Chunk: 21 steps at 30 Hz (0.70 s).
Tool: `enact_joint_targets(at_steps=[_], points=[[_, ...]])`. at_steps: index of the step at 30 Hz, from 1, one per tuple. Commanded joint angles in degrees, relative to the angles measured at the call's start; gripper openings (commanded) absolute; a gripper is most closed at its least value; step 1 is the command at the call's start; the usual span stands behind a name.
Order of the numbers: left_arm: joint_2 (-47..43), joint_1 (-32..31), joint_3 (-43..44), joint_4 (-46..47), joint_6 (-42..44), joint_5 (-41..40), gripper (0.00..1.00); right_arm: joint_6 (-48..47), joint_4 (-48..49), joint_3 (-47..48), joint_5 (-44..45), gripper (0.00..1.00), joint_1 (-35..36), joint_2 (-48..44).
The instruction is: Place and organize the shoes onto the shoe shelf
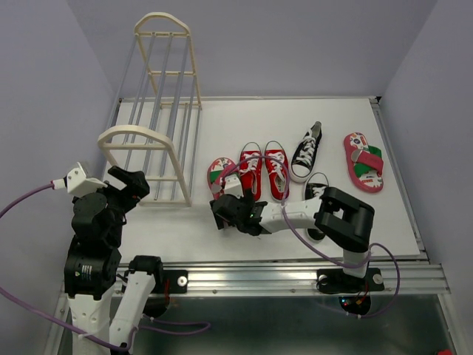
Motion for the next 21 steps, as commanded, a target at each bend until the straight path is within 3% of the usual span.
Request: enact_joint_targets(at_steps=[1, 4, 8, 9, 10, 12, 21], points=[[0.3, 0.3, 0.7, 0.6, -0.1, -1.4, 0.99, -1.0, 1.3, 2.0, 1.4, 1.00, -2.8, 4.3], [0.1, 0.3, 0.7, 0.5, -0.2, -1.9, 0.99, -0.4, 1.4, 2.0, 1.4, 0.97, -4.1, 4.5], [0.2, 0.3, 0.1, 0.9, -0.4, -2.1, 0.99, -1.7, 2.1, 1.9, 2.7, 0.55, -4.1, 4.6], [0.3, 0.3, 0.1, 1.2, -0.6, -2.1, 0.99, -3.0, 2.7, 1.8, 2.8, 0.36, -4.1, 4.5], [0.3, 0.3, 0.0, 1.2, -0.6, -2.1, 0.99, -4.0, 3.1, 1.6, 2.8, 0.29, -4.1, 4.2], [0.4, 0.3, 0.1, 1.7, -0.6, -1.8, 0.99, -6.7, 3.7, 0.4, 3.1, 0.01, -4.1, 3.2], [-0.1, 0.3, 0.7, 2.0, -0.2, -2.6, 0.99, -16.2, 24.1, -14.3, -2.2, 0.01, -5.3, -13.4]])
